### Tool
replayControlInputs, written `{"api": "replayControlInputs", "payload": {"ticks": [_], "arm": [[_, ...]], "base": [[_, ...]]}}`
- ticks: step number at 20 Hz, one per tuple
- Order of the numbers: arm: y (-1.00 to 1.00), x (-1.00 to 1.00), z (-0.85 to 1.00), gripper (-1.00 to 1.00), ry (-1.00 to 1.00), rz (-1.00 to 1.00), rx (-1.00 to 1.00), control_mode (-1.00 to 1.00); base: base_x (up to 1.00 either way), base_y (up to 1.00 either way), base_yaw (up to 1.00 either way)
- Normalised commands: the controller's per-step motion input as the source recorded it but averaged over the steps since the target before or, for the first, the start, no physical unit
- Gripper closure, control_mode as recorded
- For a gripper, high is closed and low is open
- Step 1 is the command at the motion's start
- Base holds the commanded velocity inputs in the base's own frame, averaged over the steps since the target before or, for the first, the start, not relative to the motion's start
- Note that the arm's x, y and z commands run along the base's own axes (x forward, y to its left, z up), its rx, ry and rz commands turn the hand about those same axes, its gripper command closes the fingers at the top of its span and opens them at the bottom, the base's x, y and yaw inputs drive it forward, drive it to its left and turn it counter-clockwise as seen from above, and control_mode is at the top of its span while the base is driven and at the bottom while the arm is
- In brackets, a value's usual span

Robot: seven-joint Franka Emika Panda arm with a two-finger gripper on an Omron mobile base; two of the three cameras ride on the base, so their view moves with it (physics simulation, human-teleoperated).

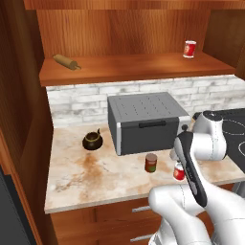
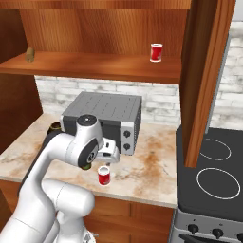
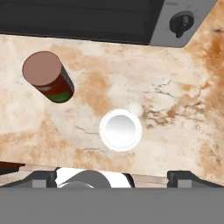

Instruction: Pick the cans from the counter and place them in their designated side in the cabinet.

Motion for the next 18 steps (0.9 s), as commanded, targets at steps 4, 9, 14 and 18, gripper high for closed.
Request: {"api": "replayControlInputs", "payload": {"ticks": [4,9,14,18], "arm": [[0.00,0.05,-0.22,-1.00,0.04,0.00,0.00,-1.00],[0.00,0.07,-0.21,-1.00,0.03,0.00,0.00,-1.00],[0.00,0.07,-0.20,-1.00,0.02,0.00,0.00,-1.00],[-0.01,0.08,-0.16,-1.00,0.01,0.00,0.00,-1.00]], "base": [[0.00,0.00,0.00],[0.00,0.00,0.00],[0.00,0.00,0.00],[0.00,0.00,0.00]]}}
